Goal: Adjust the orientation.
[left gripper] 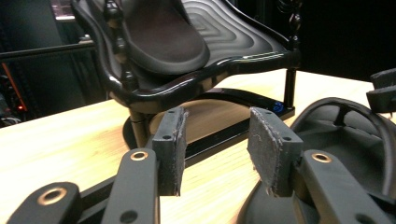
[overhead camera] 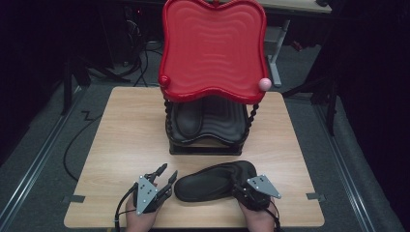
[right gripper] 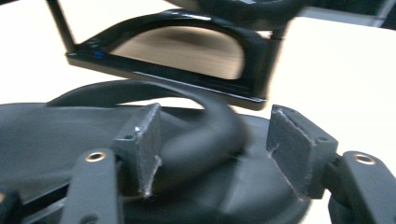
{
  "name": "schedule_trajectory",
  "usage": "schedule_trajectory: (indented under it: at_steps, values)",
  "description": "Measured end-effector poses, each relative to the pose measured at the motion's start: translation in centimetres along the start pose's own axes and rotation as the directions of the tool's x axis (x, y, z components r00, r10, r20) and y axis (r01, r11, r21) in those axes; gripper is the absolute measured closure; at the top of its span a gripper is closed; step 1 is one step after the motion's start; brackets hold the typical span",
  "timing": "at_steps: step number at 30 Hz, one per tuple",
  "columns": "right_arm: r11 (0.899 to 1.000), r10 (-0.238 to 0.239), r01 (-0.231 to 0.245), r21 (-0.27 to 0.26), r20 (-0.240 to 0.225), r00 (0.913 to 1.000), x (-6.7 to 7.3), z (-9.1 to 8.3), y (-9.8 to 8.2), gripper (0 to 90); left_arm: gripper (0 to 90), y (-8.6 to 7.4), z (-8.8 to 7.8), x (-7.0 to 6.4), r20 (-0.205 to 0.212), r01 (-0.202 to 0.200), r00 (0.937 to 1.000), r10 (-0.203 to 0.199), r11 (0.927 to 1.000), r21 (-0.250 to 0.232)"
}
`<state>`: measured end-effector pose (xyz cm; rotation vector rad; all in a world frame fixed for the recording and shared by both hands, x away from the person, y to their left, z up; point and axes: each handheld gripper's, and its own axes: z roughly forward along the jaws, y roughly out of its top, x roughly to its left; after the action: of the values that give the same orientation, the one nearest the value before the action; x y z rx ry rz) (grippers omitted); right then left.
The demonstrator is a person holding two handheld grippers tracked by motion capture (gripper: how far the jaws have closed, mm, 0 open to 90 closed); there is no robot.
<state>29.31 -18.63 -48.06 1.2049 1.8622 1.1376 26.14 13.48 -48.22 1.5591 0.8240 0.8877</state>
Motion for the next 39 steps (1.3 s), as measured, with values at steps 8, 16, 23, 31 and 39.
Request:
schedule_trajectory:
  at_steps: [8, 16, 23, 31, 39]
  values:
    - [0.997, 0.073, -0.073, -0.026, 0.009, 0.9973, -1.1, -1.1, 0.0, 35.1, 57.0, 0.1, 1.4, -0.8, 0.038, -0.007, 0.9992, 0.007, 1.0, 0.004]
    - [0.999, 0.032, -0.032, 0.017, -0.019, 0.9993, 1.9, 1.6, 0.4, 24.9, 56.6, 0.0, 0.9, -0.9, 0.037, -0.02, 0.9991, 0.02, 0.9998, 0.007]
    - [0.998, 0.039, -0.039, 0.052, -0.007, 0.9992, 0.7, 1.2, -0.3, 23.5, 56.5, 0.2, 0.6, -0.3, 0.03, 0.007, 0.9995, -0.006, 0.9999, -0.009]
    - [0.996, 0.075, -0.08, 0.05, 0.084, 0.9936, -4.0, -0.9, -0.9, 23.5, 56.3, 0.3, 1.5, -0.7, 0.055, 0.004, 0.9985, -0.003, 1.0, -0.009]
    - [0.989, 0.146, -0.148, 0.028, 0.058, 0.9875, -5.1, -3.9, -1.6, 33.7, 56.2, 0.4, 2.4, -1.3, 0.078, -0.005, 0.9969, 0.006, 1.0, -0.008]
